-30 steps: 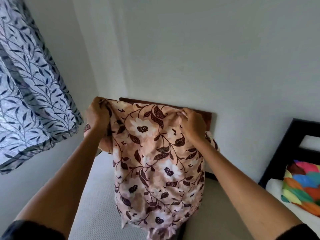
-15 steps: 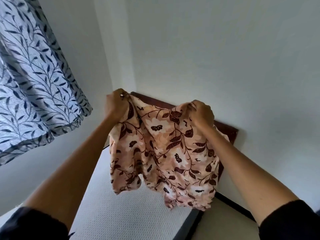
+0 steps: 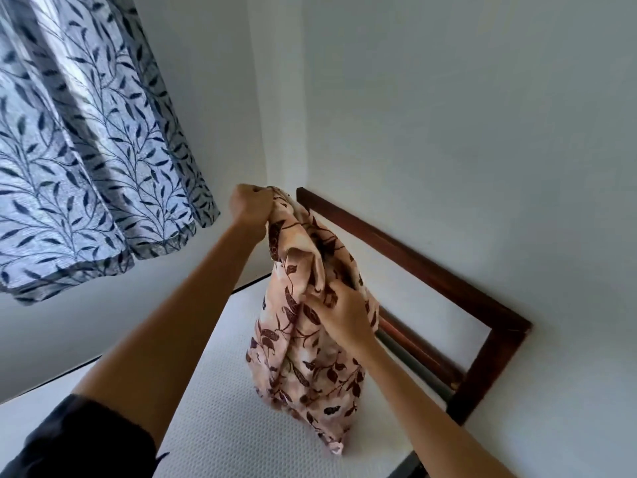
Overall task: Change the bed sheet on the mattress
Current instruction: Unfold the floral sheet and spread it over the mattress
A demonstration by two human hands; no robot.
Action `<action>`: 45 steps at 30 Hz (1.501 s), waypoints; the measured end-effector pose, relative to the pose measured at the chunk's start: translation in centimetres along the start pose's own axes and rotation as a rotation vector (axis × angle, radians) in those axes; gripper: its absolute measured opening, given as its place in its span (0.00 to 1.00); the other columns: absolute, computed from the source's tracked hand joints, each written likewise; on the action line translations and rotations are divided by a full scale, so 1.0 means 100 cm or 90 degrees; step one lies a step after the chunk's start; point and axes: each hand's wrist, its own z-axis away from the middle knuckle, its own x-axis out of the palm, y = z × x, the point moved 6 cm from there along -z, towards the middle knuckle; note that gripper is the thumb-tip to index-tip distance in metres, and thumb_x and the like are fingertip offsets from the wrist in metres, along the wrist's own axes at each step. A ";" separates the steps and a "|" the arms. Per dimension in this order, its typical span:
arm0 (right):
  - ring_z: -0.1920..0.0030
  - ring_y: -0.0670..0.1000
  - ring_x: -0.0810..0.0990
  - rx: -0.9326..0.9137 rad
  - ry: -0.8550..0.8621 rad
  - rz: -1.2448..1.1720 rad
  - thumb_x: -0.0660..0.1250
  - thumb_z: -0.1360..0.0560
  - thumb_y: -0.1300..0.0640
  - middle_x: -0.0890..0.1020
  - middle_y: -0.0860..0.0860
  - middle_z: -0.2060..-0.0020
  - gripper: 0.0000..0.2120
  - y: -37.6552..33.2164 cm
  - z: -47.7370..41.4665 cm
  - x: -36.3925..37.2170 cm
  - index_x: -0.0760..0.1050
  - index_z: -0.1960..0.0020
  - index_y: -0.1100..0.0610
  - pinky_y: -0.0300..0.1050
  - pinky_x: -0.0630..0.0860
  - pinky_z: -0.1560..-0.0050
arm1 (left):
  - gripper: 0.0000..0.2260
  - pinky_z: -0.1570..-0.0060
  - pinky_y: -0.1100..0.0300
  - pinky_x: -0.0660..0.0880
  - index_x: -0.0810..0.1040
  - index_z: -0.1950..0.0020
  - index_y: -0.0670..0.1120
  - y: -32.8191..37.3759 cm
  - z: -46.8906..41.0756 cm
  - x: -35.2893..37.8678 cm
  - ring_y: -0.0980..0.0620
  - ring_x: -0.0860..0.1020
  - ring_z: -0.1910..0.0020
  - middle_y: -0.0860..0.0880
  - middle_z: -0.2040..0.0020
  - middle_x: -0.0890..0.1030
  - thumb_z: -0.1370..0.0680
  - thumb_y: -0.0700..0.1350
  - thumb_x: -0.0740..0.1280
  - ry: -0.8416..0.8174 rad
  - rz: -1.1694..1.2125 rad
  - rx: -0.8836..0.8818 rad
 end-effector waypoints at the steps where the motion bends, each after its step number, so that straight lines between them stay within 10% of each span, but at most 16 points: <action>1: 0.68 0.41 0.77 0.037 -0.015 0.009 0.69 0.27 0.47 0.81 0.46 0.65 0.13 0.014 -0.004 0.004 0.79 0.55 0.58 0.33 0.72 0.64 | 0.13 0.70 0.59 0.66 0.71 0.71 0.45 0.000 -0.006 -0.001 0.50 0.71 0.65 0.48 0.71 0.70 0.27 0.36 0.64 -0.008 0.041 -0.015; 7: 0.65 0.43 0.76 0.071 0.012 -0.037 0.64 0.23 0.61 0.82 0.54 0.59 0.07 0.002 -0.043 -0.001 0.80 0.51 0.63 0.26 0.69 0.64 | 0.03 0.65 0.63 0.75 0.75 0.53 0.42 -0.001 -0.034 -0.005 0.53 0.76 0.65 0.46 0.59 0.78 0.23 0.38 0.62 -0.086 0.150 -0.034; 15: 0.55 0.52 0.80 0.004 0.073 -0.004 0.61 0.22 0.58 0.83 0.51 0.59 0.08 -0.056 -0.118 0.010 0.79 0.53 0.57 0.55 0.76 0.51 | 0.33 0.36 0.61 0.59 0.64 0.27 0.51 -0.007 0.026 0.008 0.57 0.64 0.32 0.53 0.29 0.67 0.29 0.50 0.72 -0.509 -0.264 0.375; 20: 0.55 0.51 0.81 -0.040 0.058 -0.003 0.64 0.23 0.60 0.84 0.53 0.57 0.07 -0.084 -0.127 0.014 0.81 0.53 0.61 0.48 0.76 0.50 | 0.03 0.56 0.64 0.69 0.78 0.53 0.44 -0.018 0.005 -0.001 0.52 0.78 0.57 0.49 0.58 0.79 0.24 0.43 0.68 -0.380 -0.251 0.383; 22: 0.60 0.47 0.81 -0.048 0.044 -0.057 0.67 0.24 0.57 0.83 0.52 0.61 0.08 -0.084 -0.121 0.014 0.80 0.54 0.62 0.43 0.77 0.55 | 0.08 0.68 0.66 0.64 0.75 0.61 0.42 -0.019 -0.005 -0.008 0.54 0.70 0.69 0.50 0.69 0.73 0.21 0.42 0.64 -0.287 -0.239 0.371; 30: 0.61 0.47 0.78 0.097 -0.188 0.063 0.75 0.31 0.54 0.84 0.55 0.57 0.11 0.017 -0.082 0.050 0.80 0.52 0.59 0.40 0.72 0.58 | 0.14 0.74 0.68 0.60 0.69 0.67 0.50 0.001 -0.026 -0.040 0.57 0.65 0.72 0.53 0.71 0.69 0.21 0.41 0.62 -0.103 -0.060 0.306; 36: 0.68 0.49 0.71 0.145 -0.094 0.065 0.61 0.21 0.49 0.74 0.55 0.69 0.18 0.027 -0.107 0.033 0.71 0.64 0.60 0.46 0.67 0.61 | 0.04 0.65 0.63 0.64 0.75 0.51 0.42 -0.017 -0.061 -0.070 0.51 0.70 0.60 0.49 0.61 0.74 0.22 0.41 0.62 0.080 -0.093 0.167; 42: 0.70 0.47 0.70 0.092 -0.061 -0.030 0.64 0.22 0.52 0.72 0.51 0.72 0.17 -0.041 -0.158 0.020 0.73 0.65 0.62 0.40 0.66 0.66 | 0.47 0.36 0.60 0.61 0.58 0.27 0.42 -0.032 -0.023 -0.008 0.50 0.66 0.34 0.47 0.31 0.68 0.38 0.59 0.75 -0.401 -0.312 0.350; 45: 0.67 0.49 0.76 0.103 -0.087 -0.115 0.66 0.23 0.55 0.77 0.53 0.69 0.14 -0.064 -0.170 0.027 0.77 0.61 0.64 0.42 0.74 0.61 | 0.33 0.40 0.60 0.66 0.65 0.29 0.46 -0.038 -0.004 0.021 0.52 0.71 0.36 0.50 0.35 0.73 0.30 0.51 0.74 -0.448 -0.267 0.281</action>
